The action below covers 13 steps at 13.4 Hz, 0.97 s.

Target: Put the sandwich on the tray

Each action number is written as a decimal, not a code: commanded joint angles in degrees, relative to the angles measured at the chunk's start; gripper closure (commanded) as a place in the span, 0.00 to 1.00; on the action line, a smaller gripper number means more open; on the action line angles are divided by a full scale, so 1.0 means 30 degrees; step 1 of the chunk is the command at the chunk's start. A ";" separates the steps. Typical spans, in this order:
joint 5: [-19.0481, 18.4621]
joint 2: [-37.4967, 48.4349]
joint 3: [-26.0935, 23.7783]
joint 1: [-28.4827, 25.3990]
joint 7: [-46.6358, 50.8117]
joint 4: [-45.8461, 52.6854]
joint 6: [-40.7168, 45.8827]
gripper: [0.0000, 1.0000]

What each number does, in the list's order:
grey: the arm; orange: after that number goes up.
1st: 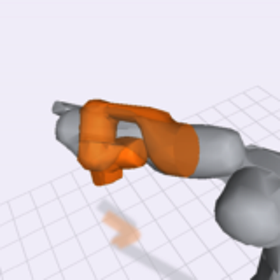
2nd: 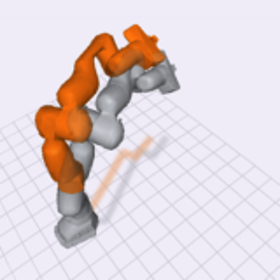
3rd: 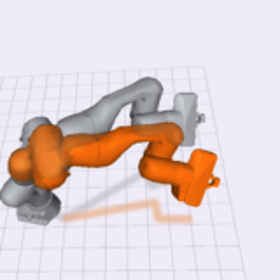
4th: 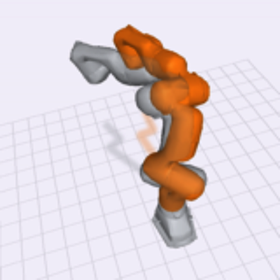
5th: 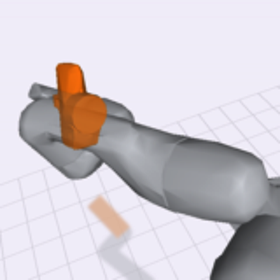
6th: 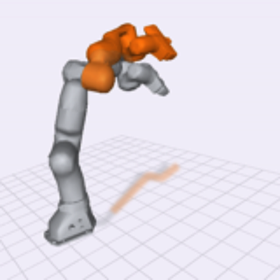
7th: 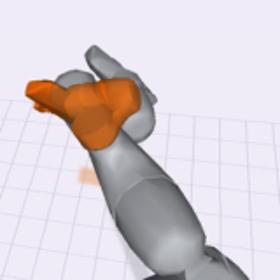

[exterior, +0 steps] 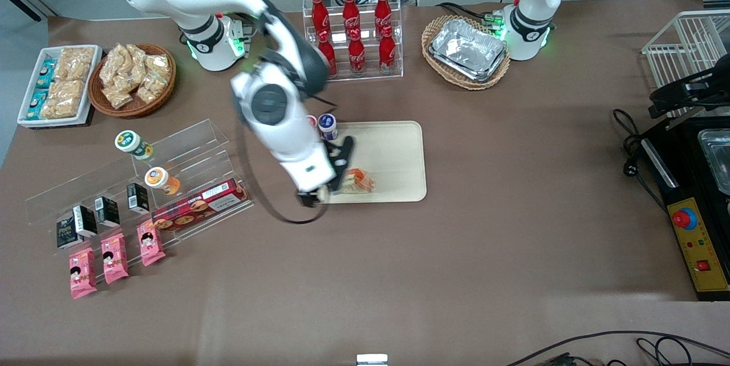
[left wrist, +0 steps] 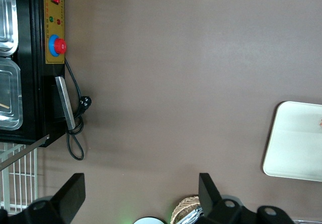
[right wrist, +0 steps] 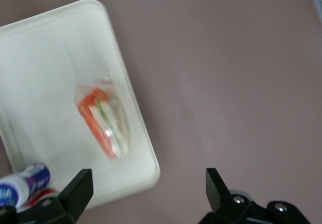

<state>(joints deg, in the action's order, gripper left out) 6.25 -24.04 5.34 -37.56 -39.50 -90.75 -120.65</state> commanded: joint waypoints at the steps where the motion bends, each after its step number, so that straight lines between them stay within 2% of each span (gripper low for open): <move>1: 0.0552 0.3113 0.0065 0.2812 0.1475 -0.0221 0.3380 0.00; 4: 0.0349 0.4171 0.0094 0.5712 0.1565 0.0745 0.5611 0.00; 9: 0.0289 0.4758 0.0094 1.0548 0.1536 0.1626 0.6406 0.00; 11: -0.0234 0.5226 0.0094 1.1956 0.1565 0.1743 0.7107 0.00; 13: -0.1144 0.5579 0.0559 1.2109 0.2612 0.2239 0.8100 0.00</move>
<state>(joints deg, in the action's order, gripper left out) 5.52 -9.10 6.43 -2.10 -36.04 -86.15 -100.99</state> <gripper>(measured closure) 0.000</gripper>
